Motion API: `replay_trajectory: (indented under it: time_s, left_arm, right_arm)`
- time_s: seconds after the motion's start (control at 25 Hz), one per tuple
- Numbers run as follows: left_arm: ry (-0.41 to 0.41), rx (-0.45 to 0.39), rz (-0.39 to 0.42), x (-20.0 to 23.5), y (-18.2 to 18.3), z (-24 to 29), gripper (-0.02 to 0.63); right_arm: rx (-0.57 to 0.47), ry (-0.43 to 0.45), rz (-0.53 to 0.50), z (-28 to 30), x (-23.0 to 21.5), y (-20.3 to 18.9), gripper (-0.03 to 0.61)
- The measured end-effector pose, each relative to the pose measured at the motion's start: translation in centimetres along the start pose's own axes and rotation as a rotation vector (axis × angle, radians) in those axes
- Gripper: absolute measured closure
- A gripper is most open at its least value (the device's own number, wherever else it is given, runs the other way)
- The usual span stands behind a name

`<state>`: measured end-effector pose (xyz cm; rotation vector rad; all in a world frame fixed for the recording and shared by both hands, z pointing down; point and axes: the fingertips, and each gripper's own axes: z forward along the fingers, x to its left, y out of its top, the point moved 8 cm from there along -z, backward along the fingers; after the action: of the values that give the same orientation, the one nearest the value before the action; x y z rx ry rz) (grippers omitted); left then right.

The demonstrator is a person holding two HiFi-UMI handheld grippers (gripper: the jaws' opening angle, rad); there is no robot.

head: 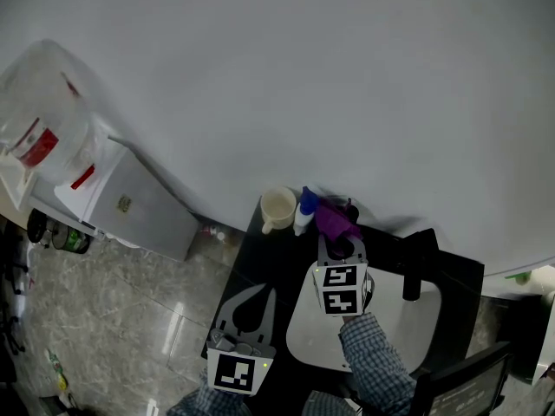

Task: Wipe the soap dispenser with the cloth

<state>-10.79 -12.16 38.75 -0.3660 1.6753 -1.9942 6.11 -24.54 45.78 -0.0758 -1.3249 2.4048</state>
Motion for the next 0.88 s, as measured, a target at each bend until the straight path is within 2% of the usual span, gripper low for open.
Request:
replay_trajectory:
  time_s: [0.32, 0.6, 0.88]
  left_arm:
    - [0.018, 0.021, -0.036, 0.3, -0.9, -0.2, 0.612]
    - [0.01, 0.029, -0.025, 0.1, -1.2, -0.1, 0.612]
    - [-0.002, 0.009, -0.034, -0.6, -0.7, 0.5, 0.612]
  right_arm:
    - [0.037, 0.041, 0.004, 1.4, 1.5, -2.2, 0.5]
    - [0.131, 0.074, 0.028, 2.6, 1.6, -5.5, 0.5]
    - [0.119, 0.117, 0.041, 1.3, 1.7, -4.8, 0.5]
